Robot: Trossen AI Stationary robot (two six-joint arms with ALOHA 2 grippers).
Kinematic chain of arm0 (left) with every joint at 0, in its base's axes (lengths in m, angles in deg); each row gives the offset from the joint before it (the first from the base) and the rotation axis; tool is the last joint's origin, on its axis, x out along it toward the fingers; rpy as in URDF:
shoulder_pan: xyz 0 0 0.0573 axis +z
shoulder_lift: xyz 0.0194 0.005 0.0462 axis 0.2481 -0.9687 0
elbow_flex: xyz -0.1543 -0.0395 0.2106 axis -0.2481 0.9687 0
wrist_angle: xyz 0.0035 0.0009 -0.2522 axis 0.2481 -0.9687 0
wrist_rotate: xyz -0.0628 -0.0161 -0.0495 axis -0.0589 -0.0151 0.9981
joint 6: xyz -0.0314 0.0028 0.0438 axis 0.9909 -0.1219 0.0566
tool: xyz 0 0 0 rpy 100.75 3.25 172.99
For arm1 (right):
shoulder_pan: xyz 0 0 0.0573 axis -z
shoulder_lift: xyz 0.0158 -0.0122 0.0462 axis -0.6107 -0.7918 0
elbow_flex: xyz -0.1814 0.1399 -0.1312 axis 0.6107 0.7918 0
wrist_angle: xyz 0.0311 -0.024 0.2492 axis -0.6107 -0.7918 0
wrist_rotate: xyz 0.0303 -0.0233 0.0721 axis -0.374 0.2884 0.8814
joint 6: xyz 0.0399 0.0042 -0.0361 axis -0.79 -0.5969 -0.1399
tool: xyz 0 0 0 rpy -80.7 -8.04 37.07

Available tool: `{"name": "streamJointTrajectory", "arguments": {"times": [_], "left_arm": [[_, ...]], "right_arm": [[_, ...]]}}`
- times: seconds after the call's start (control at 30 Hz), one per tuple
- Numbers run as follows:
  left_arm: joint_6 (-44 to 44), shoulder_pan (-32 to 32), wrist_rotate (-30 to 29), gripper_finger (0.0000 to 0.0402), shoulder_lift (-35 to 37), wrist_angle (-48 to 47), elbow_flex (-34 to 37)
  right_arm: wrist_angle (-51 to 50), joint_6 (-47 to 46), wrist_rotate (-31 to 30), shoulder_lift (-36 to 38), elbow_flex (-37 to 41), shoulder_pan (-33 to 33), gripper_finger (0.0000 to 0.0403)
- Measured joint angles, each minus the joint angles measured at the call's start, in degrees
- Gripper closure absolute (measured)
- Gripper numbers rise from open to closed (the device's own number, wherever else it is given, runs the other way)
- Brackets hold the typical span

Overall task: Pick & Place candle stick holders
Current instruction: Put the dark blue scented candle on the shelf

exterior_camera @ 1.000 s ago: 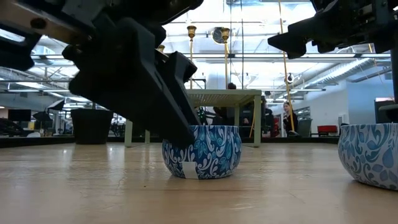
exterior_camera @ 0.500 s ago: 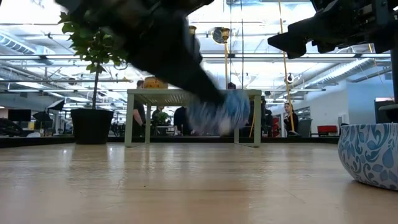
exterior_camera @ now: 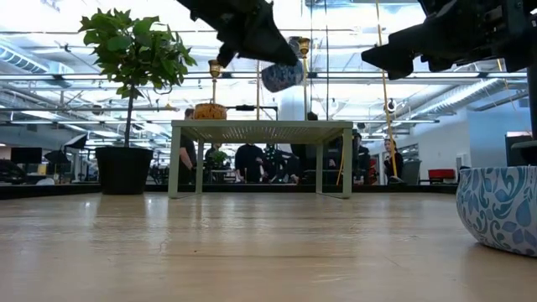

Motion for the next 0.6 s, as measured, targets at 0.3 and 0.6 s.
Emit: {"name": "streamJointTrajectory", "arguments": {"times": [0.3,0.6], "left_arm": [[2.5,10.1,-0.8,0.0394,0.5,-0.9,0.0],[2.7,15.2,-1.1,0.0389,0.5,-1.6,0.0]], "right_arm": [[-0.1,0.0,0.0,0.0,0.0,0.0,0.0135],[-0.6,-1.5,0.0,0.0,0.0,0.0,0.0135]]}}
